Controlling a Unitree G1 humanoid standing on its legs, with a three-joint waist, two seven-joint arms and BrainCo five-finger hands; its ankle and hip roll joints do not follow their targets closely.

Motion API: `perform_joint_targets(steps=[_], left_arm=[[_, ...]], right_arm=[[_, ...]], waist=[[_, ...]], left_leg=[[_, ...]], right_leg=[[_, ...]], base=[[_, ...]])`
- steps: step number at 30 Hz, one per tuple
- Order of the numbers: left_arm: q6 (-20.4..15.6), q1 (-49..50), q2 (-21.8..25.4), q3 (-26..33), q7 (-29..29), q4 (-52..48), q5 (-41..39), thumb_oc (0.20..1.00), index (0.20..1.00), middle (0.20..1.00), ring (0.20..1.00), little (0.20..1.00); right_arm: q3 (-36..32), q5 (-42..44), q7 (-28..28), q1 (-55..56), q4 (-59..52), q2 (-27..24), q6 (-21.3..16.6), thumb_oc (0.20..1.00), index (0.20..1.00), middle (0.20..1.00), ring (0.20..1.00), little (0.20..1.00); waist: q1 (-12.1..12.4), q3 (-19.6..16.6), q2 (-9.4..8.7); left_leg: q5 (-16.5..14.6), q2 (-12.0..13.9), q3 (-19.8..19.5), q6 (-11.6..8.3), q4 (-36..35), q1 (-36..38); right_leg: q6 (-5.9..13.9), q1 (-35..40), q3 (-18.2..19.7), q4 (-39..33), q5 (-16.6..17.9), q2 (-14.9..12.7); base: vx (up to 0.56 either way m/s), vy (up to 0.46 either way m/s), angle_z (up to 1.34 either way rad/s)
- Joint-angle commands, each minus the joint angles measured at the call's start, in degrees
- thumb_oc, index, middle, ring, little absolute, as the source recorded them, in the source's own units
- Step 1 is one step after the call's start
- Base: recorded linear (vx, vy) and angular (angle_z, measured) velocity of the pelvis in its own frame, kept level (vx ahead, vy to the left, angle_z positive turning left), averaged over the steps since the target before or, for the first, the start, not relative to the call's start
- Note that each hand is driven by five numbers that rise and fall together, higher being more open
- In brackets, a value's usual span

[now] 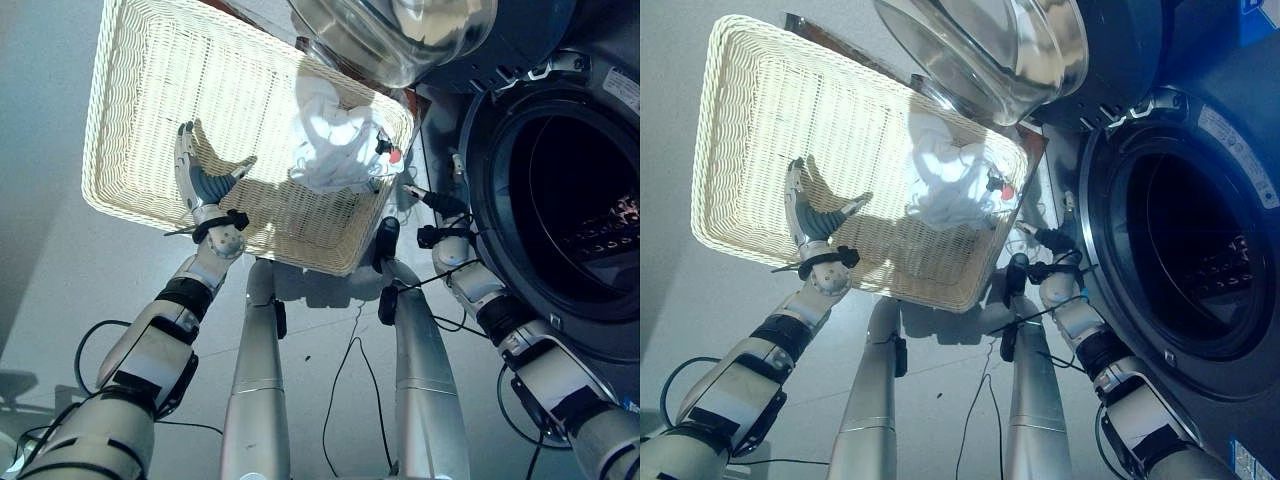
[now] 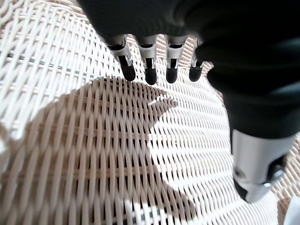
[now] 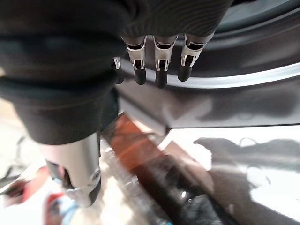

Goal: Put the clothes into the washing machine.

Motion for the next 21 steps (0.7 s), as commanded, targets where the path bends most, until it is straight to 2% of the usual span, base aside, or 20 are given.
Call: perform_joint_targets(steps=[1, 9, 21], left_arm=[[-0.94, -0.33, -1.99, 3.52, 1.95, -0.64, -0.9, 1.0, 1.0, 1.0, 1.0, 1.0], [-0.06, -0.64, -2.29, 4.51, 0.96, -0.91, -0.32, 1.0, 1.0, 1.0, 1.0, 1.0], [-0.48, -3.04, -2.81, 3.96, -0.47, 0.84, 0.29, 1.0, 1.0, 1.0, 1.0, 1.0]], right_arm=[[1.75, -9.04, -1.42, 2.08, -7.12, -1.28, -3.44, 1.0, 1.0, 1.0, 1.0, 1.0], [3.86, -25.22, -5.8, -0.99, -15.09, -2.51, -4.36, 1.0, 1.0, 1.0, 1.0, 1.0], [8.94, -29.94, -6.37, -8.38, -13.88, -3.1, -1.75, 1.0, 1.0, 1.0, 1.0, 1.0]], waist=[[-1.44, -1.14, 1.8], [-0.94, -1.14, 1.96], [0.31, -1.14, 1.95]], left_leg=[[-1.69, -5.39, 4.15, 4.5, 4.24, -1.12], [-1.46, -5.42, 3.74, 4.45, 4.66, -0.97], [-1.5, -5.87, 2.9, 4.43, 5.3, -1.66]], right_leg=[[1.07, 4.79, -4.79, -13.67, 10.61, 5.71], [1.43, 5.16, -4.88, -13.05, 10.2, 5.58], [1.68, 4.67, -5.49, -12.64, 10.37, 5.21]], base=[[0.0, 0.0, 0.0], [0.0, 0.0, 0.0], [0.0, -0.01, 0.0]])
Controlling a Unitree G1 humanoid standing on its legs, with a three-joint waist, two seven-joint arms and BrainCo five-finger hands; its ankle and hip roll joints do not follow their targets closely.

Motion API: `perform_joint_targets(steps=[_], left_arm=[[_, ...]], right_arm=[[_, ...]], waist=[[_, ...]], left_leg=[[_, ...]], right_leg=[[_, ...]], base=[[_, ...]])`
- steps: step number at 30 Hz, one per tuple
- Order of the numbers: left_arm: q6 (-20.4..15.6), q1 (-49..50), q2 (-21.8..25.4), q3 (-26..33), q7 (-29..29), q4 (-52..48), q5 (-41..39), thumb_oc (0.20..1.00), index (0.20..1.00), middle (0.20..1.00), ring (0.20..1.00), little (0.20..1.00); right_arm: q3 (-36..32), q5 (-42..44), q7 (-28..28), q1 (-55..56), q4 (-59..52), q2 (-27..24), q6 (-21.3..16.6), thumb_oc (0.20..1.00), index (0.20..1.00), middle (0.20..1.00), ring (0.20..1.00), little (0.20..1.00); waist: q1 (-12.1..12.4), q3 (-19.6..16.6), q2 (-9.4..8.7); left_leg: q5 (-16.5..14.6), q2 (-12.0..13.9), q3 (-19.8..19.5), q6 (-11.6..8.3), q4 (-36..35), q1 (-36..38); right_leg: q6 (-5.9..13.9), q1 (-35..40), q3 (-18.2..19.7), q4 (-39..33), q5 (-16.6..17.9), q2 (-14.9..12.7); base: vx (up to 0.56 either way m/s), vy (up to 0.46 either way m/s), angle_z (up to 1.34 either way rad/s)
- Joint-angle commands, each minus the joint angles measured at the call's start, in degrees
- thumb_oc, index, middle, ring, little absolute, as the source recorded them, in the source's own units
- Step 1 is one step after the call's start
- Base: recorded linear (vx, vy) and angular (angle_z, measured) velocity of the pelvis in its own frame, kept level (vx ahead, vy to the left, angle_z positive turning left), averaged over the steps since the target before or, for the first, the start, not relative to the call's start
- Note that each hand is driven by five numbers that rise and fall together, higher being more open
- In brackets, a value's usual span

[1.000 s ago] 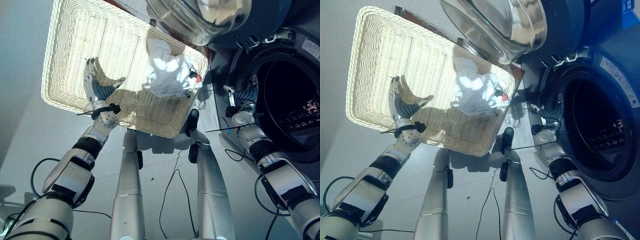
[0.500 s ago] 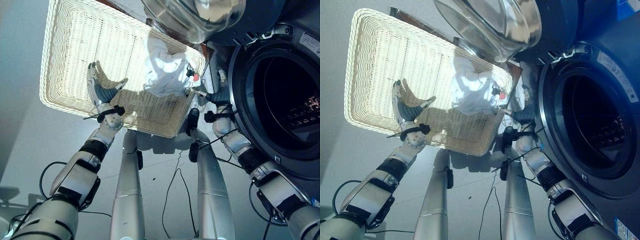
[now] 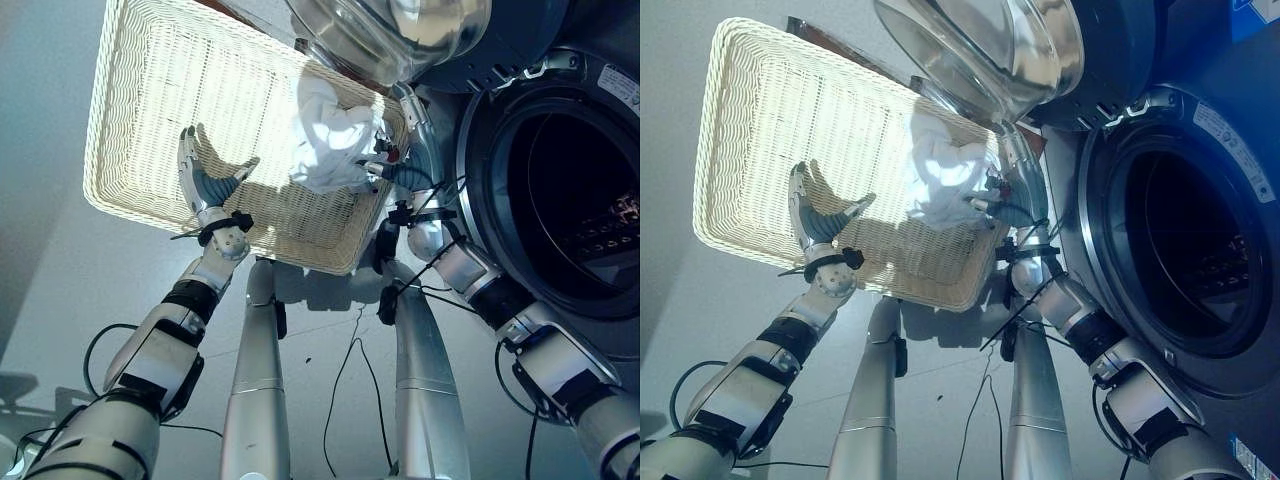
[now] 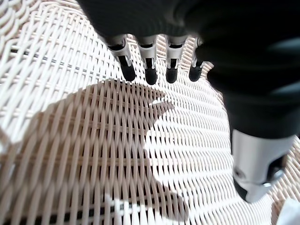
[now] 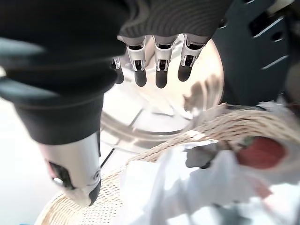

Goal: Put the clothes into the washing machine.

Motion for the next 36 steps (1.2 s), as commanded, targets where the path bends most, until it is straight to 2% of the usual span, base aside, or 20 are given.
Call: perform_joint_targets(steps=[1, 6, 7, 11, 15, 19, 24, 27, 28, 31, 36], left_arm=[[-1.46, -2.96, -1.37, 2.95, 0.38, 1.65, 0.21, 1.0, 1.0, 1.0, 1.0, 1.0], [-2.34, -5.25, -1.33, 1.36, -0.5, 3.51, -0.49, 1.0, 1.0, 1.0, 1.0, 1.0], [-2.34, -5.25, -1.33, 1.36, -0.5, 3.51, -0.49, 1.0, 1.0, 1.0, 1.0, 1.0], [-2.61, -7.17, -1.25, -0.18, -0.99, 4.64, -1.38, 1.0, 1.0, 1.0, 1.0, 1.0], [-3.18, -9.19, -1.24, -1.3, -1.95, 6.31, -2.26, 1.0, 1.0, 1.0, 1.0, 1.0], [-3.37, -10.28, -1.48, -1.9, -2.53, 7.15, -2.36, 1.0, 1.0, 1.0, 1.0, 1.0], [-2.96, -11.82, -2.03, -3.2, -3.22, 7.65, -2.75, 1.0, 1.0, 1.0, 1.0, 1.0], [-3.04, -12.11, -2.26, -3.7, -3.36, 7.73, -2.76, 1.0, 1.0, 1.0, 1.0, 1.0], [-3.08, -12.35, -2.54, -3.9, -3.25, 7.69, -2.58, 1.0, 1.0, 1.0, 1.0, 1.0], [-3.22, -12.58, -2.57, -4.61, -3.11, 7.53, -2.84, 1.0, 1.0, 1.0, 1.0, 1.0], [-3.58, -12.38, -3.01, -4.74, -2.46, 6.88, -2.1, 1.0, 1.0, 1.0, 1.0, 1.0]], right_arm=[[1.81, -3.07, -1.2, -0.29, -3.67, -1.28, -0.74, 1.0, 1.0, 1.0, 1.0, 1.0], [8.58, -0.46, 3.84, -5.49, 3.57, -0.94, 3.55, 1.0, 1.0, 1.0, 1.0, 1.0], [8.58, -0.46, 3.84, -5.49, 3.57, -0.94, 3.55, 1.0, 1.0, 1.0, 1.0, 1.0], [12.54, 2.56, 7.34, -8.22, 11.37, -0.21, 8.76, 1.0, 1.0, 1.0, 1.0, 1.0], [14.56, 3.31, 10.44, -11.24, 19.71, 0.75, 11.15, 1.0, 1.0, 1.0, 1.0, 1.0], [15.68, 2.57, 13.2, -13.5, 24.64, 1.39, 13.51, 1.0, 1.0, 1.0, 1.0, 1.0], [18.18, -1.0, 17.83, -17.29, 32.55, 2.55, 19.06, 1.0, 1.0, 1.0, 1.0, 1.0], [19.19, -3.35, 19.4, -18.42, 34.86, 2.82, 19.45, 1.0, 1.0, 1.0, 1.0, 1.0], [20.17, -5.16, 21.32, -19.26, 36.37, 3.11, 20.96, 1.0, 1.0, 1.0, 1.0, 1.0], [21.32, -5.79, 21.91, -19.78, 37.76, 2.94, 20.75, 1.0, 1.0, 1.0, 1.0, 1.0], [21.67, -7.13, 25.71, -20.21, 38.91, 3.41, 22.47, 1.0, 1.0, 1.0, 1.0, 1.0]], waist=[[-0.21, -1.12, 1.91], [0.88, -1.12, 2.17], [0.88, -1.12, 2.17], [1.63, -1.12, 2.45], [2.36, -1.12, 2.95], [2.9, -1.12, 3.29], [3.99, -1.12, 3.84], [4.36, -1.12, 4.07], [4.62, -1.12, 4.24], [4.81, -1.12, 4.43], [5.07, -1.12, 4.71]], left_leg=[[-1.8, -5.87, 3.2, 4.76, 4.8, -1.8], [-1.62, -6.22, 2.69, 4.73, 4.67, -1.82], [-1.62, -6.22, 2.69, 4.73, 4.67, -1.82], [-1.39, -6.4, 2.46, 4.85, 4.68, -2.07], [-1.16, -6.77, 2.07, 5.05, 4.47, -2.1], [-0.92, -7.0, 1.84, 5.14, 4.36, -2.26], [-0.63, -7.35, 1.38, 5.37, 4.18, -2.49], [-0.52, -7.55, 1.13, 5.55, 4.12, -2.58], [-0.39, -7.61, 0.98, 5.62, 4.0, -2.75], [-0.16, -7.72, 0.87, 5.72, 3.76, -2.76], [0.16, -7.93, 0.61, 5.82, 3.35, -3.1]], right_leg=[[1.77, 4.77, -5.6, -13.92, 10.56, 5.16], [1.72, 4.79, -6.42, -14.05, 10.81, 4.74], [1.72, 4.79, -6.42, -14.05, 10.81, 4.74], [1.53, 4.73, -7.1, -14.1, 10.99, 4.39], [1.52, 4.69, -7.65, -14.32, 11.34, 4.1], [1.52, 4.57, -7.99, -14.4, 11.63, 3.96], [1.64, 4.4, -8.76, -14.44, 12.02, 3.58], [1.64, 4.31, -8.91, -14.45, 12.2, 3.53], [1.65, 4.11, -9.03, -14.35, 12.26, 3.48], [1.7, 4.12, -9.23, -14.55, 12.53, 3.37], [1.7, 3.66, -9.32, -14.8, 12.89, 3.36]], base=[[0.0, 0.0, 0.0], [0.0, -0.02, 0.01], [0.0, 0.0, 0.0], [0.0, -0.032, 0.05], [0.01, -0.014, 0.02], [0.01, -0.013, 0.02], [0.02, -0.036, 0.08], [0.02, -0.022, 0.07], [0.02, -0.016, 0.03], [0.0, 0.0, 0.0], [0.01, -0.007, 0.06]])
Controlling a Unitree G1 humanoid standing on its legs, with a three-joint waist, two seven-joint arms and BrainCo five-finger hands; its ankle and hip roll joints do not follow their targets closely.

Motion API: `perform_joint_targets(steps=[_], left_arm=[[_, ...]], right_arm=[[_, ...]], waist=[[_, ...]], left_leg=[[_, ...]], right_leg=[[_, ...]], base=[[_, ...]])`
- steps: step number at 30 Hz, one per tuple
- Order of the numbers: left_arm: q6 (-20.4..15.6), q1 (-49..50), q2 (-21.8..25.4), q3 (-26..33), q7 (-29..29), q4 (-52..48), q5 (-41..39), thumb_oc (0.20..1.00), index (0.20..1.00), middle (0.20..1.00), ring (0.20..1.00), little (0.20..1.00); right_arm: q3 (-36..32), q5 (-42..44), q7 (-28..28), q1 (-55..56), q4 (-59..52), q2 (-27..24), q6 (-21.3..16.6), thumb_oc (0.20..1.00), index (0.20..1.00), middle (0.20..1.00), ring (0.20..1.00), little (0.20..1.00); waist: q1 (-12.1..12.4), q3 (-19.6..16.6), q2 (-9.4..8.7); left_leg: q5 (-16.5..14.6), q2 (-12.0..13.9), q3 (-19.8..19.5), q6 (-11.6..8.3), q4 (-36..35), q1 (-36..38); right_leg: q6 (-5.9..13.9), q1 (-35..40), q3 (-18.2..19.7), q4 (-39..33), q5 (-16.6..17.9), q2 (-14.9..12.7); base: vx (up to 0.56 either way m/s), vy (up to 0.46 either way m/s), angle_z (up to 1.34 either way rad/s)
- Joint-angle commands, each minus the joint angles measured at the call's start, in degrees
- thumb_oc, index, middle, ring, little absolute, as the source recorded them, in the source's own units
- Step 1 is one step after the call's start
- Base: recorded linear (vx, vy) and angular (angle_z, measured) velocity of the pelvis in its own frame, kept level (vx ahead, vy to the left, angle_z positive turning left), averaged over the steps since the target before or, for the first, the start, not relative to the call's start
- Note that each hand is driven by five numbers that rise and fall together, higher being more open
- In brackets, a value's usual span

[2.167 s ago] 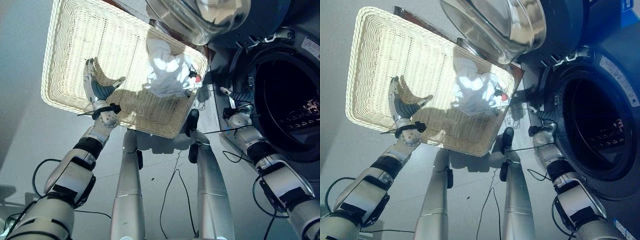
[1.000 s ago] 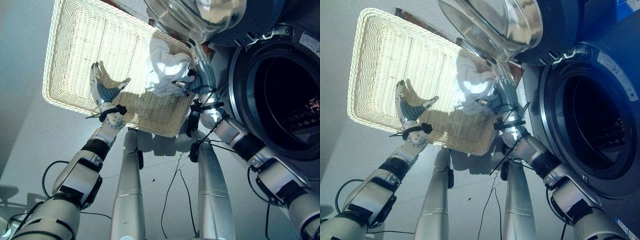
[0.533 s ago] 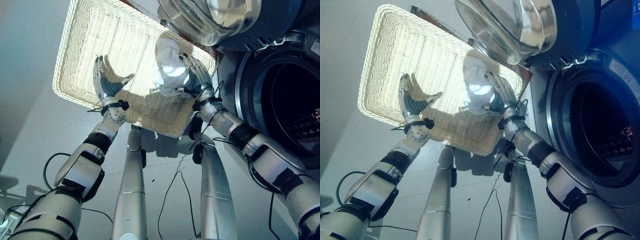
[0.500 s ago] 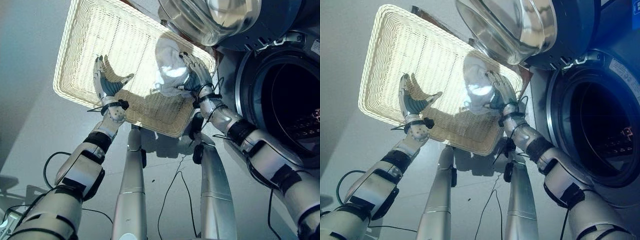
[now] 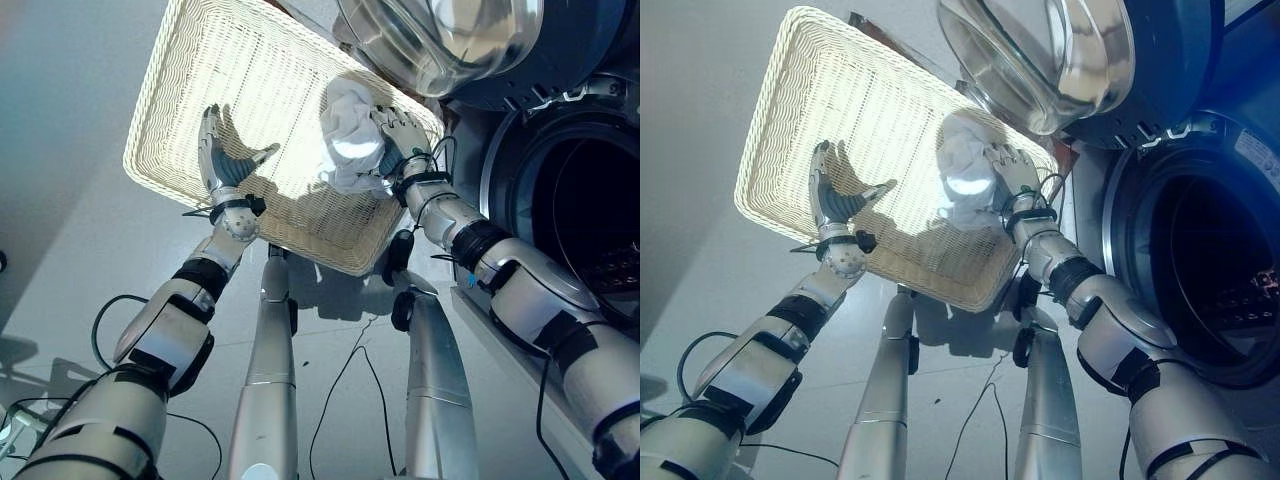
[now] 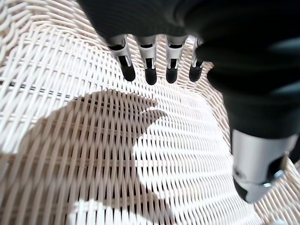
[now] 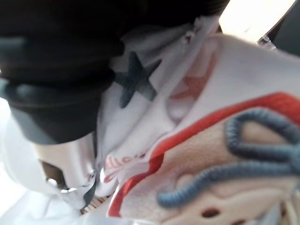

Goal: Put the clothes into the washing machine.

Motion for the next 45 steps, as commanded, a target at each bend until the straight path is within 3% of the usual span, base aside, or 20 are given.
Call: perform_joint_targets(steps=[1, 5, 9, 10, 11, 18, 25, 32, 33, 34, 36, 38, 40, 41, 45], left_arm=[[-2.16, -4.04, -0.84, 2.41, 1.41, 0.73, 0.52, 1.0, 1.0, 1.0, 1.0, 1.0], [-2.23, -3.38, -0.95, 2.53, 1.95, -0.1, 0.99, 1.0, 1.0, 1.0, 1.0, 1.0], [-2.22, -3.38, -1.07, 2.47, 2.29, -0.17, 0.93, 1.0, 1.0, 1.0, 1.0, 1.0], [-2.18, -3.29, -1.13, 2.47, 2.53, -0.31, 0.98, 1.0, 1.0, 1.0, 1.0, 1.0], [-2.18, -3.22, -1.21, 2.49, 2.69, -0.3, 1.02, 1.0, 1.0, 1.0, 1.0, 1.0], [-2.49, -2.53, -1.46, 3.14, 3.96, -0.48, 1.5, 1.0, 1.0, 1.0, 1.0, 1.0], [-2.39, -2.37, -1.67, 3.7, 4.36, -0.57, 1.68, 1.0, 1.0, 1.0, 1.0, 1.0], [-2.52, -2.15, -1.59, 4.14, 4.14, -0.39, 1.32, 1.0, 1.0, 1.0, 1.0, 1.0], [-2.59, -1.91, -1.54, 4.31, 3.96, -0.42, 1.29, 1.0, 1.0, 1.0, 1.0, 1.0], [-2.43, -1.31, -1.48, 4.69, 3.46, -0.97, 1.18, 1.0, 1.0, 1.0, 1.0, 1.0], [-2.41, -0.69, -1.26, 4.95, 3.01, -1.31, 1.42, 1.0, 1.0, 1.0, 1.0, 1.0], [-2.34, 0.66, -0.82, 5.88, 2.62, -2.04, 1.64, 1.0, 1.0, 1.0, 1.0, 1.0], [-2.12, 1.13, -0.6, 6.13, 2.51, -2.47, 1.71, 1.0, 1.0, 1.0, 1.0, 1.0], [-1.68, 2.14, -0.09, 6.71, 2.3, -3.19, 1.81, 1.0, 1.0, 1.0, 1.0, 1.0], [-0.82, 3.6, 0.55, 7.51, 3.11, -4.25, 1.94, 1.0, 1.0, 1.0, 1.0, 1.0]], right_arm=[[2.38, -1.77, 9.17, 1.42, 5.46, 0.14, 2.57, 1.0, 1.0, 1.0, 1.0, 1.0], [3.21, -4.34, 12.95, 2.64, 5.36, 0.51, 3.05, 1.0, 1.0, 1.0, 1.0, 1.0], [3.25, -5.78, 13.28, 3.52, 5.47, 0.8, 2.29, 1.0, 1.0, 1.0, 1.0, 1.0], [3.34, -5.54, 12.54, 3.77, 5.37, 0.75, 1.91, 0.401, 0.401, 0.401, 0.401, 0.401], [3.1, -5.33, 11.94, 3.98, 5.51, 0.82, 1.38, 0.2, 0.2, 0.2, 0.2, 0.2], [0.59, -3.12, 5.02, 6.13, 4.46, 0.34, -3.15, 0.2, 0.2, 0.2, 0.2, 0.2], [-0.04, -1.82, 3.83, 6.77, 3.75, -0.03, -5.28, 0.2, 0.2, 0.2, 0.2, 0.2], [-1.76, 4.94, 3.13, 7.77, 3.47, -0.09, -6.68, 0.2, 0.2, 0.2, 0.2, 0.2], [-2.96, 9.56, 3.38, 8.37, 3.11, -0.19, -7.9, 0.2, 0.2, 0.2, 0.2, 0.2], [-6.41, 20.32, 4.6, 9.94, 1.19, -0.05, -10.68, 0.2, 0.2, 0.2, 0.2, 0.2], [-9.54, 27.09, 5.86, 11.47, -0.49, 0.1, -12.55, 0.2, 0.2, 0.2, 0.2, 0.2], [-15.03, 41.67, 11.97, 14.62, -4.87, 0.32, -18.32, 0.2, 0.2, 0.2, 0.2, 0.2], [-16.68, 47.3, 13.62, 15.82, -6.9, 0.37, -20.32, 0.2, 0.2, 0.2, 0.2, 0.2], [-20.24, 57.32, 17.24, 18.42, -10.35, 0.23, -23.71, 0.2, 0.2, 0.2, 0.2, 0.2], [-25.63, 73.38, 23.91, 23.2, -16.24, -0.29, -28.83, 0.2, 0.2, 0.2, 0.2, 0.2]], waist=[[-0.02, 1.12, 0.64], [-0.06, 1.12, 0.6], [-0.19, 1.12, 0.56], [-0.23, 1.12, 0.62], [-0.27, 1.12, 0.62], [-0.97, 1.12, 0.78], [-1.38, 1.12, 0.88], [-1.66, 1.12, 0.89], [-1.76, 1.12, 0.9], [-1.96, 1.12, 0.85], [-2.17, 1.12, 0.78], [-2.69, 1.12, 0.41], [-2.86, 1.12, 0.27], [-3.37, 1.12, -0.15], [-4.51, 1.12, -1.13]], left_leg=[[-1.86, -8.02, 4.89, 7.19, 5.36, -2.01], [-1.88, -8.02, 4.93, 7.35, 5.38, -2.07], [-1.69, -7.93, 5.01, 7.34, 5.2, -1.99], [-1.62, -7.81, 5.04, 7.34, 5.06, -1.97], [-1.58, -7.81, 5.05, 7.34, 5.04, -1.89], [-1.44, -7.75, 5.31, 7.31, 5.04, -2.05], [-1.4, -7.6, 5.53, 7.28, 5.07, -2.11], [-1.23, -7.45, 5.71, 7.24, 4.93, -1.89], [-1.18, -7.43, 5.76, 7.23, 4.89, -1.96], [-1.1, -7.32, 5.75, 7.18, 4.86, -2.01], [-1.1, -7.26, 5.81, 7.12, 4.87, -1.94], [-1.14, -7.16, 5.93, 6.96, 4.9, -1.78], [-1.14, -7.06, 6.03, 6.88, 4.94, -1.74], [-1.34, -6.84, 6.26, 6.71, 5.4, -1.76], [-1.53, -6.32, 6.93, 6.52, 5.35, -1.34]], right_leg=[[2.94, 4.71, -5.31, -18.71, 15.1, 4.27], [2.79, 4.53, -5.41, -18.55, 15.05, 4.32], [2.75, 4.54, -5.34, -18.69, 15.2, 4.37], [2.76, 4.54, -5.3, -18.66, 15.17, 4.36], [2.76, 4.55, -5.28, -18.65, 15.21, 4.39], [2.74, 4.26, -4.52, -18.86, 15.49, 4.71], [2.75, 4.02, -4.11, -18.85, 15.64, 4.72], [2.68, 4.08, -3.88, -18.92, 15.85, 4.78], [2.61, 3.99, -3.79, -18.99, 15.87, 4.85], [2.51, 3.84, -3.57, -18.9, 15.85, 4.95], [2.45, 3.85, -3.43, -18.93, 15.87, 5.03], [2.35, 3.82, -3.15, -18.92, 15.88, 5.3], [2.34, 3.79, -3.08, -18.79, 15.81, 5.37], [2.37, 3.7, -2.76, -18.54, 15.74, 5.52], [2.52, 3.98, -2.34, -18.5, 15.71, 5.89]], base=[[0.0, 0.0, 0.0], [0.0, 0.0, 0.0], [0.0, 0.0, 0.0], [0.0, 0.0, 0.0], [0.0, 0.0, 0.0], [0.0, 0.0, 0.0], [0.0, 0.0, 0.0], [0.0, 0.0, 0.0], [-0.01, 0.032, 0.0], [-0.02, 0.046, 0.0], [-0.01, 0.035, 0.0], [-0.01, 0.037, -0.03], [0.0, 0.035, -0.03], [0.0, 0.039, -0.03], [-0.01, 0.033, -0.01]])
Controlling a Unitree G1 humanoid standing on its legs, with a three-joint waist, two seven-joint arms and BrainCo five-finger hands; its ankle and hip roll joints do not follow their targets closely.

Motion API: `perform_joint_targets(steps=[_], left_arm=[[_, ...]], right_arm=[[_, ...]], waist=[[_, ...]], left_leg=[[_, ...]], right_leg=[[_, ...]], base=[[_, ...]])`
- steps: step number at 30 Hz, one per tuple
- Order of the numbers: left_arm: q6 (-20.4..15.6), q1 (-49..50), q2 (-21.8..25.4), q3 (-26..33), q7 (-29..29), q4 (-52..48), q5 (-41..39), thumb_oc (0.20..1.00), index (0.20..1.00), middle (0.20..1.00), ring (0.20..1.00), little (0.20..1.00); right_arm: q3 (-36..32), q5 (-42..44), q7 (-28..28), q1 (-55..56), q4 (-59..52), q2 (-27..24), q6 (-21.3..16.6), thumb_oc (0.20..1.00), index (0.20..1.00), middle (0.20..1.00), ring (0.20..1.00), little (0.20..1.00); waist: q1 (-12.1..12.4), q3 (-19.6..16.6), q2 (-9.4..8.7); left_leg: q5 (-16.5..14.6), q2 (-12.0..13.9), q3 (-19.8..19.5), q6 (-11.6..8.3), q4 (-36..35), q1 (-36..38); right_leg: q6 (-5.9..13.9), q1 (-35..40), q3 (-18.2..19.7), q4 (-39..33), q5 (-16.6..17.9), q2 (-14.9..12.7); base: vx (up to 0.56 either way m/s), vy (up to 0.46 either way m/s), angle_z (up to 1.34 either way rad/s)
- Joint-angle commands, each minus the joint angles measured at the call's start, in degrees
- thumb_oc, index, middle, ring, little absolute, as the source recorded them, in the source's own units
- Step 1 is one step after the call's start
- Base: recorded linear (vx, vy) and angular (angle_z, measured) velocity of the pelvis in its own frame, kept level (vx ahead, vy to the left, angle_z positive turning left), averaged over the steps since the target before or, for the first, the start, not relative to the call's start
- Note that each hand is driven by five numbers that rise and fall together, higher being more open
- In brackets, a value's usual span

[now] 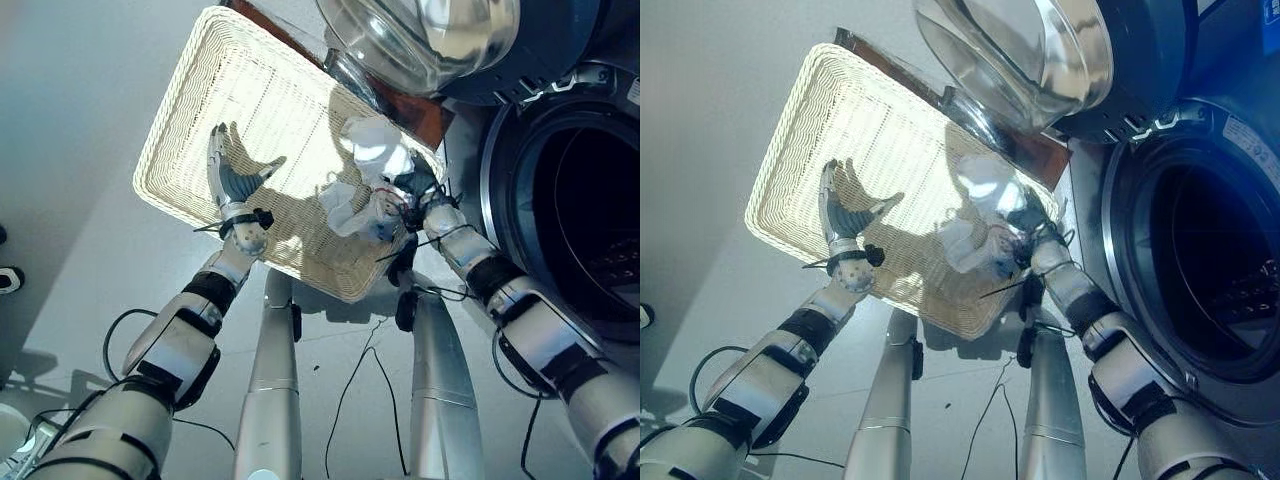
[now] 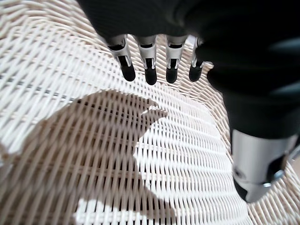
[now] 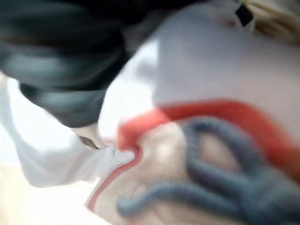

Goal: Put the clothes into the washing machine.

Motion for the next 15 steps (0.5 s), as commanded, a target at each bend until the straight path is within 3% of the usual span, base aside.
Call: perform_joint_targets(steps=[1, 4, 10, 15], left_arm=[[-0.66, -1.48, 1.6, 3.9, 1.82, -1.2, 1.58, 1.0, 1.0, 1.0, 1.0, 1.0], [-0.47, -1.21, 1.63, 3.99, 2.19, -1.46, 1.71, 1.0, 1.0, 1.0, 1.0, 1.0], [-0.94, 0.19, 4.04, 4.18, 1.91, -2.43, 0.78, 1.0, 1.0, 1.0, 1.0, 1.0], [-1.93, 0.86, 5.45, 4.43, 1.34, -1.98, 0.14, 1.0, 1.0, 1.0, 1.0, 1.0]], right_arm=[[-3.06, 16.39, 6.81, 2.67, -6.44, -0.1, -8.3, 0.2, 0.2, 0.2, 0.2, 0.2], [-3.92, 18.92, 8.05, 3.48, -7.76, -0.5, -9.7, 0.2, 0.2, 0.2, 0.2, 0.2], [-8.93, 30.58, 17.4, 5.96, -13.6, -3.08, -13.42, 0.2, 0.2, 0.2, 0.2, 0.2], [-12.78, 40.45, 24.94, 6.94, -15.75, -3.92, -14.24, 0.2, 0.2, 0.2, 0.2, 0.2]], waist=[[-1.03, 1.52, -1.79], [-1.26, 1.52, -2.0], [-1.9, 1.52, -2.87], [-2.1, 1.52, -3.28]], left_leg=[[-1.47, -5.94, 6.56, 6.52, 4.38, -0.52], [-1.56, -5.85, 6.66, 6.5, 4.37, -0.48], [-2.19, -5.38, 6.64, 6.19, 4.23, -0.25], [-2.71, -5.17, 6.63, 6.08, 4.11, 0.15]], right_leg=[[2.59, 4.7, -2.88, -18.08, 15.96, 5.88], [2.64, 4.66, -2.77, -18.02, 15.97, 5.93], [3.09, 4.95, -2.5, -18.08, 15.79, 5.81], [3.35, 5.4, -2.52, -18.26, 15.51, 5.67]], base=[[-0.01, 0.036, -0.01], [0.0, 0.011, -0.05], [-0.01, -0.009, -0.08], [0.0, -0.003, -0.01]])
